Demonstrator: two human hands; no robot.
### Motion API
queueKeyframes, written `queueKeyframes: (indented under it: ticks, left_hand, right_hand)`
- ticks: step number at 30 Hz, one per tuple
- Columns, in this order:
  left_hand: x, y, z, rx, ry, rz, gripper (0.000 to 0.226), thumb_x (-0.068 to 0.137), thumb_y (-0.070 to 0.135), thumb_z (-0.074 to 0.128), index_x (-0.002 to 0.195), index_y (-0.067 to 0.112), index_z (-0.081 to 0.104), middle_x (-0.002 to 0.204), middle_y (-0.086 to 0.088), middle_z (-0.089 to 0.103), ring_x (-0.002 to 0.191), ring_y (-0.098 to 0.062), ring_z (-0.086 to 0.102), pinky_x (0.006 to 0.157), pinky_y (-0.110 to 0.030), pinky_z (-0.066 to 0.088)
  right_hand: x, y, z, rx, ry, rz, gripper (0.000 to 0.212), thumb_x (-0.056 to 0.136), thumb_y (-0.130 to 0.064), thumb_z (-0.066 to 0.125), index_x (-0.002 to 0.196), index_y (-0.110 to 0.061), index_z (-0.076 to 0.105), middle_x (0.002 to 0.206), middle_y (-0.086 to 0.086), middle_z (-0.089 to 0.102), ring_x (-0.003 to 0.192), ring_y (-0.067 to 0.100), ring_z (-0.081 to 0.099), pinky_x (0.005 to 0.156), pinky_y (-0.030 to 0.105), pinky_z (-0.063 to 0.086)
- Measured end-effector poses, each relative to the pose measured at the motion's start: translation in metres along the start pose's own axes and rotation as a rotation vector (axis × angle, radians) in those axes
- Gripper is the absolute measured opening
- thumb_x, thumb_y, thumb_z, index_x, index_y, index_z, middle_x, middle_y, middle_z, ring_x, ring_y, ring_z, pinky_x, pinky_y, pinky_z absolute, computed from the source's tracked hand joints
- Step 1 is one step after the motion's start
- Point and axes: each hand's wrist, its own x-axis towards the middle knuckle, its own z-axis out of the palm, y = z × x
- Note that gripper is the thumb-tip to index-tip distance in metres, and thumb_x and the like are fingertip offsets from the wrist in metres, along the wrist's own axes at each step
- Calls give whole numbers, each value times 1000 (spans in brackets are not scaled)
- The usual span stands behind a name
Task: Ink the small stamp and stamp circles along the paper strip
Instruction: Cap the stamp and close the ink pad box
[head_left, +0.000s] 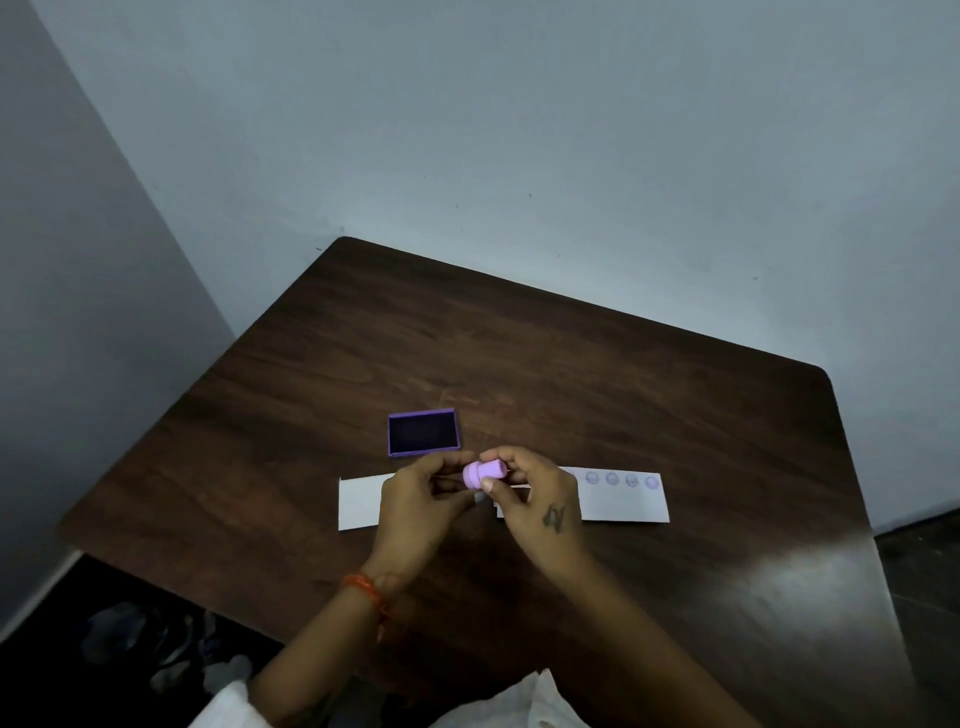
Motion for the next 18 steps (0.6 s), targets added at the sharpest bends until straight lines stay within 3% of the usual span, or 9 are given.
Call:
queueKeyframes:
  ticks: [5, 9, 13, 16, 18]
  left_hand:
    - [3, -2, -8, -66, -27, -5, 40, 71, -2, 73, 109, 11, 66, 103, -3, 71, 96, -9, 66, 86, -19, 52]
    - [5, -3, -12, -97, -29, -4, 34, 70, 0, 74, 100, 17, 69, 92, 6, 72, 86, 0, 68, 73, -7, 51]
    - [8, -3, -13, -130, -41, -28, 29, 71, 2, 74, 95, 20, 71, 82, 15, 72, 81, 6, 67, 66, -4, 49]
    - [9, -4, -12, -167, -66, -37, 27, 73, 6, 73, 90, 26, 71, 81, 16, 75, 84, 2, 68, 70, -7, 51]
    - [10, -5, -10, -193, -61, -46, 26, 73, 6, 73, 93, 23, 71, 89, 9, 75, 89, -5, 69, 78, -15, 54]
  right_hand:
    - [6, -1, 0, 49, -60, 36, 23, 80, -12, 66, 86, -34, 65, 85, -19, 65, 84, -6, 61, 71, 6, 45]
    - [13, 0, -2, 103, -142, 120, 20, 81, -11, 67, 92, -28, 68, 93, -4, 73, 87, 10, 68, 79, 24, 56]
    - [16, -1, -6, 252, -191, 187, 11, 81, -19, 70, 82, -30, 69, 83, -7, 74, 75, 8, 72, 65, 19, 58]
    - [15, 1, -6, 244, -183, 251, 7, 78, -38, 69, 82, -31, 69, 84, -7, 75, 75, 6, 72, 70, 28, 61]
    - [15, 4, -5, 303, -157, 269, 10, 78, -37, 69, 88, -35, 68, 93, -7, 73, 82, 7, 72, 73, 30, 61]
